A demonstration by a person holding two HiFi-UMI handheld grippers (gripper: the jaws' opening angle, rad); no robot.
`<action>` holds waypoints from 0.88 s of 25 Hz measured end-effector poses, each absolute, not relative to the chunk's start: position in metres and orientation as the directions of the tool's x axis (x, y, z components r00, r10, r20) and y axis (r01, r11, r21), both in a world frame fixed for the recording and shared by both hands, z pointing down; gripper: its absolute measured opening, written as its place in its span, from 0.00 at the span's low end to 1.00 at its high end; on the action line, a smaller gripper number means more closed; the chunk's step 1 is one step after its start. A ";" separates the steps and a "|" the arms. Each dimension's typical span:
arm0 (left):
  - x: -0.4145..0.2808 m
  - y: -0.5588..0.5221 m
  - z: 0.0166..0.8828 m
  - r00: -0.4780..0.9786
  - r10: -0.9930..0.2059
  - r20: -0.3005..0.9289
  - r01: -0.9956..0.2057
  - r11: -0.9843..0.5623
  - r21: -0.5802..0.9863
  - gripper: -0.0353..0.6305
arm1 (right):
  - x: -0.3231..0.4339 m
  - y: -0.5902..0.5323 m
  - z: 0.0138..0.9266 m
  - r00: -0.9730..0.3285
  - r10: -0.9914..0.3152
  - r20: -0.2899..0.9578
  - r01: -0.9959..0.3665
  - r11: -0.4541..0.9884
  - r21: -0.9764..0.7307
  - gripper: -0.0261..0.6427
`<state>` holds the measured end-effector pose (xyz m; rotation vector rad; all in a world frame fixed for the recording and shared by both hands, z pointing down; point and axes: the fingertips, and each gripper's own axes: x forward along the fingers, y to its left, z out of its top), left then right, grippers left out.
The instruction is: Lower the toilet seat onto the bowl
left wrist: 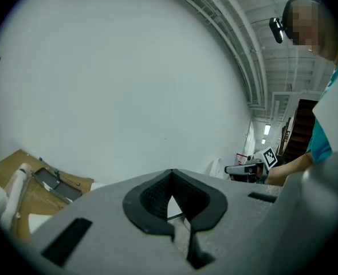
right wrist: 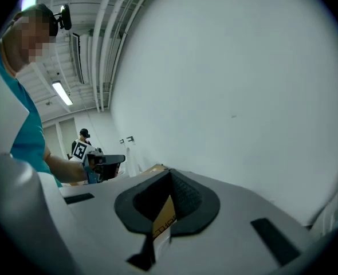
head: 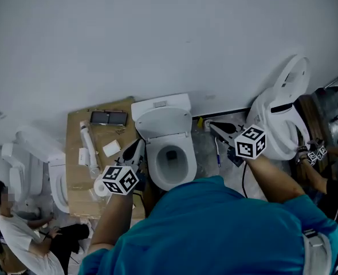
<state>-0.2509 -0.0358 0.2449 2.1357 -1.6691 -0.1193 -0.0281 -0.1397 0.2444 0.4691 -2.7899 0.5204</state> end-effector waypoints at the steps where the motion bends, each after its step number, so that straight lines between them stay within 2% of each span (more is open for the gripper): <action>1: -0.250 -0.037 0.233 0.276 -0.946 0.172 -0.907 -0.197 0.371 0.06 | -0.029 -0.139 0.231 -0.917 -0.263 0.300 -0.350 0.891 -0.288 0.02; 10: -0.235 -0.043 0.135 0.297 -0.954 0.045 -0.905 -0.266 0.331 0.06 | -0.031 -0.133 0.142 -0.932 -0.278 0.233 -0.326 0.922 -0.206 0.02; 22: -0.223 -0.043 0.095 0.343 -0.939 0.015 -0.891 -0.320 0.322 0.06 | -0.037 -0.140 0.098 -0.943 -0.297 0.148 -0.325 0.917 -0.230 0.02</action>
